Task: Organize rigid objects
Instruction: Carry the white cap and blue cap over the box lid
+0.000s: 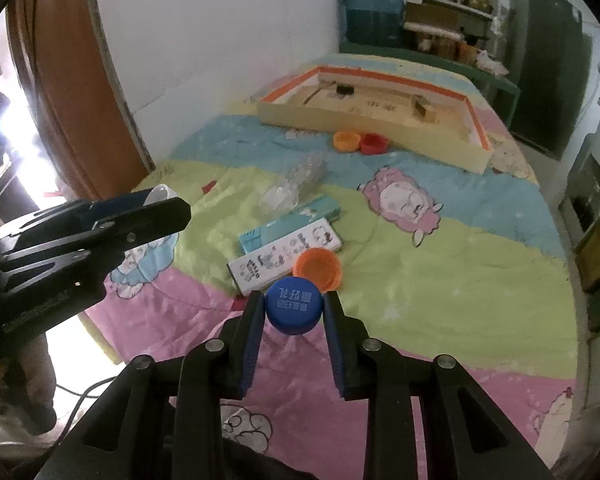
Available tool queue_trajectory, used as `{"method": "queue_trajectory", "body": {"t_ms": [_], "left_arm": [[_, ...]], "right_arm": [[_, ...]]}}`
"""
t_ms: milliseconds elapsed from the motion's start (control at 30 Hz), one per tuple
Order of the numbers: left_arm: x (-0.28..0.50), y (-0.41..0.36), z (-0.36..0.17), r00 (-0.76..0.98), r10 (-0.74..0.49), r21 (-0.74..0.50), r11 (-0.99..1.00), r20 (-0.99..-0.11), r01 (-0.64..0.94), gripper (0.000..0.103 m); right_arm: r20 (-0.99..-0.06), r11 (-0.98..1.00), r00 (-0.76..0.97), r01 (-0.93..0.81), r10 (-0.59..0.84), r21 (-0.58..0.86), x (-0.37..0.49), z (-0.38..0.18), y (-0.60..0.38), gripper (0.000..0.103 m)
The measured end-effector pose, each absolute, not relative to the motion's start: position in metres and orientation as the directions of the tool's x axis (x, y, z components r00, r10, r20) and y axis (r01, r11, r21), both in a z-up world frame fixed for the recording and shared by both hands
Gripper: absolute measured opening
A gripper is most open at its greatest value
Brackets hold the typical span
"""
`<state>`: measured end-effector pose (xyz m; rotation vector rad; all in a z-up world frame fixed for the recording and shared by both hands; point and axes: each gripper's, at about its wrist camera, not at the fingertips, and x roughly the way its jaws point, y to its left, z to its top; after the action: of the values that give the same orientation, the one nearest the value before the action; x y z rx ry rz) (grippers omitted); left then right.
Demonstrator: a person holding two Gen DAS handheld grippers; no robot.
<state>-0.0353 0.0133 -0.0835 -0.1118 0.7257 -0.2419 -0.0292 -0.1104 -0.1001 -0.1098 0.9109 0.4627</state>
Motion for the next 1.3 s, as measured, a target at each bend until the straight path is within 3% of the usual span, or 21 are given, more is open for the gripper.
{"method": "queue_trajectory", "body": {"t_ms": [833,1300], "left_arm": [[0.061,-0.007,-0.026,0.765,-0.206,-0.127,0.979,-0.61,0.162,0.03],[0.135,-0.011,-0.021,0.763,-0.178,-0.12,0.984,-0.622,0.132,0.03]], "right_arm": [[-0.689,0.922,0.651,-0.382,0.318,0.064,0.059,-0.035,-0.142,0.03],[-0.684,0.924,0.655,-0.374,0.32,0.075,0.131,-0.031,-0.155,0.03]]}}
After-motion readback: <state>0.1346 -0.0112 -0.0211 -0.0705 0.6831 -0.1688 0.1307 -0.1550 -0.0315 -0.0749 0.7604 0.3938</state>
